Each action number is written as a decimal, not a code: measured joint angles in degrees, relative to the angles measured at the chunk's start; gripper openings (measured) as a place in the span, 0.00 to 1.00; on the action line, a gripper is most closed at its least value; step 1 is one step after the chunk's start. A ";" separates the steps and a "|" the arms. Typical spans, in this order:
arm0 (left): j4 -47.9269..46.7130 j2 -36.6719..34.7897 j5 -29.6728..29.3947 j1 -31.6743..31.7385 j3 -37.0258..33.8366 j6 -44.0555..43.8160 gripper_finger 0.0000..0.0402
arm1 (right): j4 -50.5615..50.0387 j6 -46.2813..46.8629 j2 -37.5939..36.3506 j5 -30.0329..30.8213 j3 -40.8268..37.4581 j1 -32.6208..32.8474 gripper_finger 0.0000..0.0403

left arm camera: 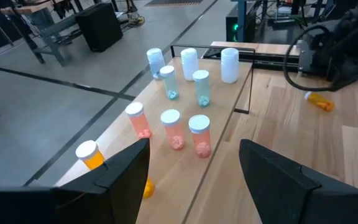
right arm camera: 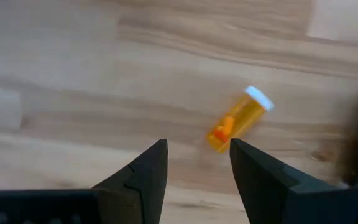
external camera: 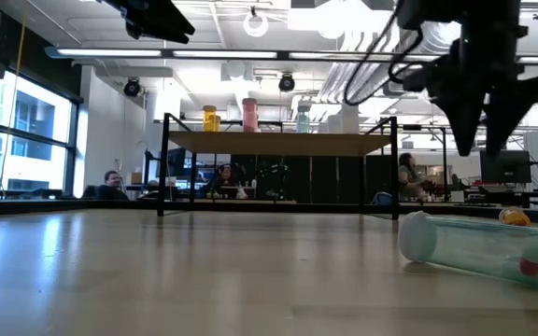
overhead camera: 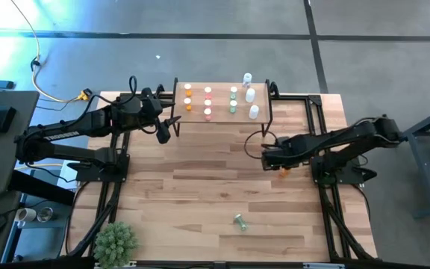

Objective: Pick and place medicine bottles onto shelf by color
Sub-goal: Put the orange pill bottle on the shelf aligned with the orange pill bottle

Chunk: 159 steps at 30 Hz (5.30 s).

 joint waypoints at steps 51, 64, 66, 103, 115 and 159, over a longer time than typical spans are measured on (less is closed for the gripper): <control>0.00 0.00 0.02 -0.02 0.00 1.54 0.59 | 22.94 38.26 -2.03 1.79 -23.36 5.99 0.38; -0.68 0.00 0.02 0.00 0.00 1.55 0.59 | 22.93 31.19 -1.77 0.77 -21.87 5.92 0.18; -1.00 0.02 0.14 -0.02 0.00 1.53 0.59 | 24.81 28.78 -1.82 0.77 -20.89 5.95 0.19; -6.52 3.30 31.10 -0.08 0.04 -23.37 0.59 | 52.43 -46.84 1.55 -11.21 6.57 -10.79 0.19; -5.98 7.46 34.27 -1.34 0.04 -28.13 0.59 | 44.69 -65.41 13.40 -21.16 21.03 -11.80 0.19; 12.00 21.14 33.88 -6.71 0.04 -45.05 0.59 | 44.54 -70.81 20.06 -24.91 22.73 -10.08 0.19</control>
